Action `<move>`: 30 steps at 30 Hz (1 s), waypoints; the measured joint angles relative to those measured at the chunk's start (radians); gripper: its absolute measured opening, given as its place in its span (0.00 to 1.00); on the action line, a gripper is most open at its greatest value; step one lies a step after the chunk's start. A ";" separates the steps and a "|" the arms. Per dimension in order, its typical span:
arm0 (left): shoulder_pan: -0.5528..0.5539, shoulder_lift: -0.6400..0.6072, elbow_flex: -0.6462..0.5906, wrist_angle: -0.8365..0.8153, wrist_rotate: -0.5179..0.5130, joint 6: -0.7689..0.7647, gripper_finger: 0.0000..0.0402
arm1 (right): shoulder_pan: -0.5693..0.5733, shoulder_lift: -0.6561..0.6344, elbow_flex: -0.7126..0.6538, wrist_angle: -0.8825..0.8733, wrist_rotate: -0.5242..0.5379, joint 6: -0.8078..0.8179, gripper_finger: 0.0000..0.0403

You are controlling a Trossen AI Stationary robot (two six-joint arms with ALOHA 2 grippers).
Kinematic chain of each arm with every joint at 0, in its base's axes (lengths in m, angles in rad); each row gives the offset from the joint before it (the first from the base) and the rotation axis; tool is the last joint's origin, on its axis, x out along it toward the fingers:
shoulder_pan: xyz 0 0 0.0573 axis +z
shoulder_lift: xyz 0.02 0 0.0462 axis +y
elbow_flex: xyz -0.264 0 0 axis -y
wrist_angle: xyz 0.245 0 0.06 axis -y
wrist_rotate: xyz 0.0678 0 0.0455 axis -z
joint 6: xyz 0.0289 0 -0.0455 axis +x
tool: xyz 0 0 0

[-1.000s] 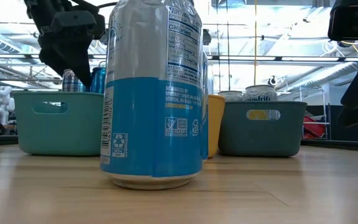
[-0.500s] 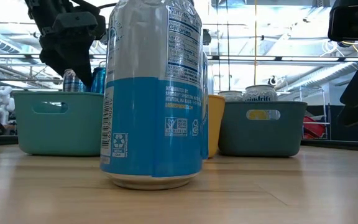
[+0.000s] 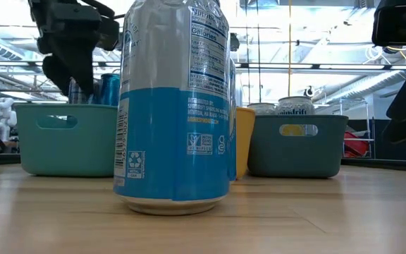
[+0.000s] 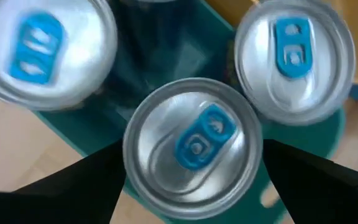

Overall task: Sort soda cans
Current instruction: Put the white and blue soda can into the light blue bin, then put the green soda can into the yellow bin

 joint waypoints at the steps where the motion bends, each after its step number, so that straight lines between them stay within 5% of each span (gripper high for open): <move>1: -0.001 0.000 0.000 -0.001 0.012 -0.007 0.94 | 0.000 0.000 0.000 0.000 -0.001 -0.007 0.38; 15: -0.082 -0.006 0.236 -0.318 -0.015 -0.269 0.94 | 0.000 0.000 0.000 0.000 -0.006 -0.062 0.38; 30: -0.602 0.010 0.272 -0.123 -0.097 -0.959 0.93 | 0.001 0.000 0.000 0.000 -0.035 -0.158 0.38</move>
